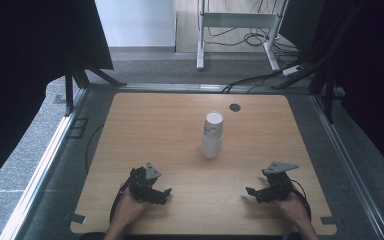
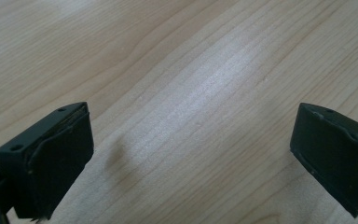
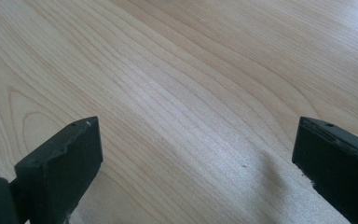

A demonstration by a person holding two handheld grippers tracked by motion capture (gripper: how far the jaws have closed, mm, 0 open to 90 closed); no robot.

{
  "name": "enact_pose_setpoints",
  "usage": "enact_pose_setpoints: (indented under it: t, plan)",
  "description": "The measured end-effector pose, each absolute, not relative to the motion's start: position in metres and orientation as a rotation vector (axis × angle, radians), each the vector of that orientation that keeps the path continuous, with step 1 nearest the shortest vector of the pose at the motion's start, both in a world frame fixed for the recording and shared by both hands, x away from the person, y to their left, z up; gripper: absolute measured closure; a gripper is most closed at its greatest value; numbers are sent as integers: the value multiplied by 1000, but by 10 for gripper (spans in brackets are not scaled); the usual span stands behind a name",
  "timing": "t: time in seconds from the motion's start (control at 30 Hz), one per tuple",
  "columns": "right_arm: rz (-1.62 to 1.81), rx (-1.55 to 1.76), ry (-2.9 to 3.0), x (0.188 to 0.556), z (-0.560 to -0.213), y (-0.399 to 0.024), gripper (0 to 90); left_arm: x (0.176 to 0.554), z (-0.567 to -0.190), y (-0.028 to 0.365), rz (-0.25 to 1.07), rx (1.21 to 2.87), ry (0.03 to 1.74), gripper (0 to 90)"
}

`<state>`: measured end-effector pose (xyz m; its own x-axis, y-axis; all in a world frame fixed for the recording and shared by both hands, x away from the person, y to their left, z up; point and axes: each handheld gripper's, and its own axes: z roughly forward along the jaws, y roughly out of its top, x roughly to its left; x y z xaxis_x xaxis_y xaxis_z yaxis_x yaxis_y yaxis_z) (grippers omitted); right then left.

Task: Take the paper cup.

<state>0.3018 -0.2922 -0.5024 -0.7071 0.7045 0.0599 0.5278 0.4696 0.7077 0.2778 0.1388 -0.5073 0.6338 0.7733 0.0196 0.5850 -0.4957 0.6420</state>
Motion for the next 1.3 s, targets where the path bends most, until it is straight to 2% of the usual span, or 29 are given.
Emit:
enact_pose_setpoints:
  t: [0.7, 1.3]
  plan:
    - [1057, 1014, 2503, 302, -497, -289, 17, 280, -505, 133, 399, 2253, 1026, 0]
    - [1091, 953, 2534, 306, -479, -279, 17, 290, -489, 134, 376, 2207, 1015, 0]
